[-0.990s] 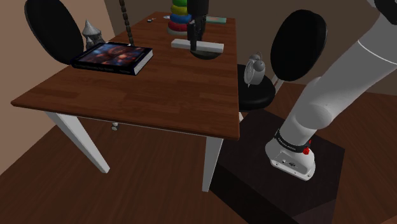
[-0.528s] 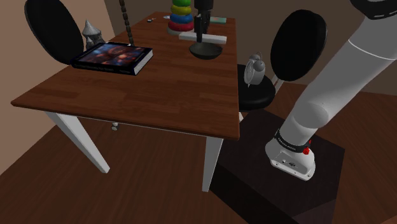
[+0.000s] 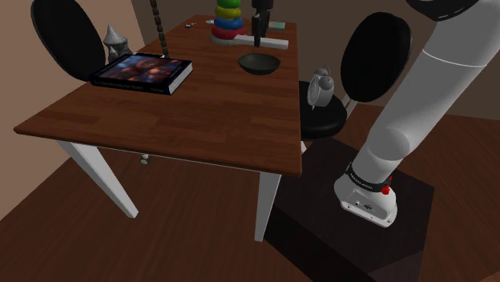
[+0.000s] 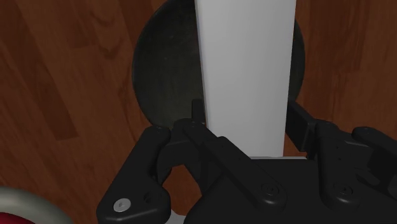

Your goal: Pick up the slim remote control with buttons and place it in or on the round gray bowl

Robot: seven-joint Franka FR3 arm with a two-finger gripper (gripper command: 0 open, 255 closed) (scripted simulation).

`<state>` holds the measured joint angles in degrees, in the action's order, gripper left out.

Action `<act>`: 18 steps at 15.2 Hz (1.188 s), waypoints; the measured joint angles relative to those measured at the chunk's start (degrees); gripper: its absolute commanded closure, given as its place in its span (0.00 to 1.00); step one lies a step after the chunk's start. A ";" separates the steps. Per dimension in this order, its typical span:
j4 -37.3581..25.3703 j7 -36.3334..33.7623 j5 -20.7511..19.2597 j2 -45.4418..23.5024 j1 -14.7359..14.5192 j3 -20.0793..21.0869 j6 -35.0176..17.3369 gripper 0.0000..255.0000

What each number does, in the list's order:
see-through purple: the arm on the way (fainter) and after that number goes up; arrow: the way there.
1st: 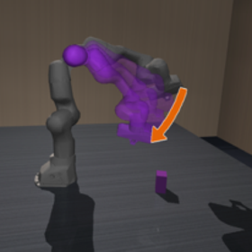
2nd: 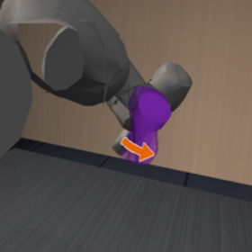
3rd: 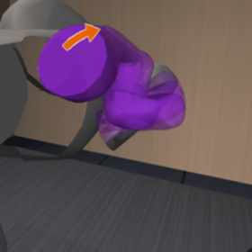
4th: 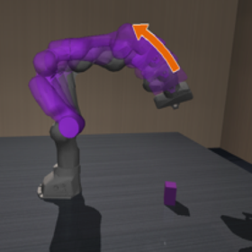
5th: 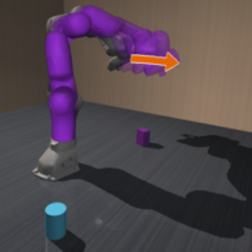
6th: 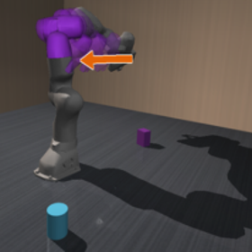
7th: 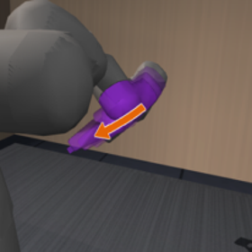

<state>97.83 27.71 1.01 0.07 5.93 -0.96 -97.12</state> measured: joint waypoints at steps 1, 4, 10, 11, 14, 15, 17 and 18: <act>0.34 0.18 0.00 -0.16 0.08 -0.08 -0.49 1.00; 2.52 0.37 0.00 -0.16 0.15 -0.15 -2.66 1.00; 6.98 0.50 0.01 -0.44 0.16 -0.16 -7.40 1.00; 7.94 0.43 0.02 -0.39 0.12 -0.12 -8.30 1.00; 8.53 0.56 0.03 -0.54 0.17 -0.18 -9.07 1.00; 8.60 0.57 0.03 -0.54 0.18 -0.18 -9.15 1.00; 8.64 0.58 0.03 -0.54 0.18 -0.19 -9.20 1.00; 8.65 0.58 0.03 -0.54 0.18 -0.19 -9.21 1.00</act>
<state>106.48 28.29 1.03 -0.47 6.11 -1.15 -106.33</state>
